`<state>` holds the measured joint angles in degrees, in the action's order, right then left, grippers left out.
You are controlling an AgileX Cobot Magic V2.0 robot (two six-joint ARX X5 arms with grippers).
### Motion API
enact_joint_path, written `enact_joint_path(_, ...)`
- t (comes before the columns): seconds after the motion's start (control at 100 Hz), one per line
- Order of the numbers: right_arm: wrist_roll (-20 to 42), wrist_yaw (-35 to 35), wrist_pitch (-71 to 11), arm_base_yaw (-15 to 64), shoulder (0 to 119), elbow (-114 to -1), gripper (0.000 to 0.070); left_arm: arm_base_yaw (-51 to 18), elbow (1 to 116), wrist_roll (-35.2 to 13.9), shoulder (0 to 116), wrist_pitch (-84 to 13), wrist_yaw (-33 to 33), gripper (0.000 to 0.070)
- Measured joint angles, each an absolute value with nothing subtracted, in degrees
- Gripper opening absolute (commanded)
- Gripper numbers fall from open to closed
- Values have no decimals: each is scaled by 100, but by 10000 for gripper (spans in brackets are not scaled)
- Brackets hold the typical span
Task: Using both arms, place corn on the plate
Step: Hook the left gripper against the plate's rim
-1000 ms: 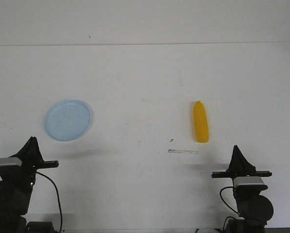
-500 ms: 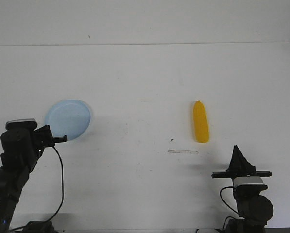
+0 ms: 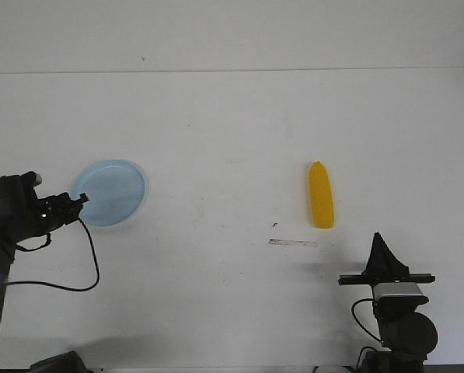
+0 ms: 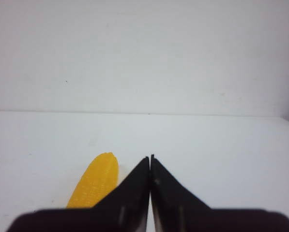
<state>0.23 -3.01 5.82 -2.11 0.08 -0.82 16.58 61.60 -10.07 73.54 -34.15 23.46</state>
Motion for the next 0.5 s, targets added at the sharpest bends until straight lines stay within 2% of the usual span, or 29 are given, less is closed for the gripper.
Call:
enact_joint_path(0.19, 23, -301, 582, -211, 8, -80, 1, 2161, 6851, -1009, 8296, -3977, 2397, 20)
enact_joint_path(0.32, 23, -301, 582, -211, 8, -82, 1, 2290, 7408, -1024, 9021, -4193, 2394, 218)
enact_joint_path(0.42, 23, -301, 585, -211, 8, -82, 1, 2314, 7710, -1061, 9424, -4195, 2394, 283)
enact_joint_path(0.5, 25, -301, 582, -211, 8, -82, 1, 2322, 7856, -1114, 9651, -4198, 2397, 374)
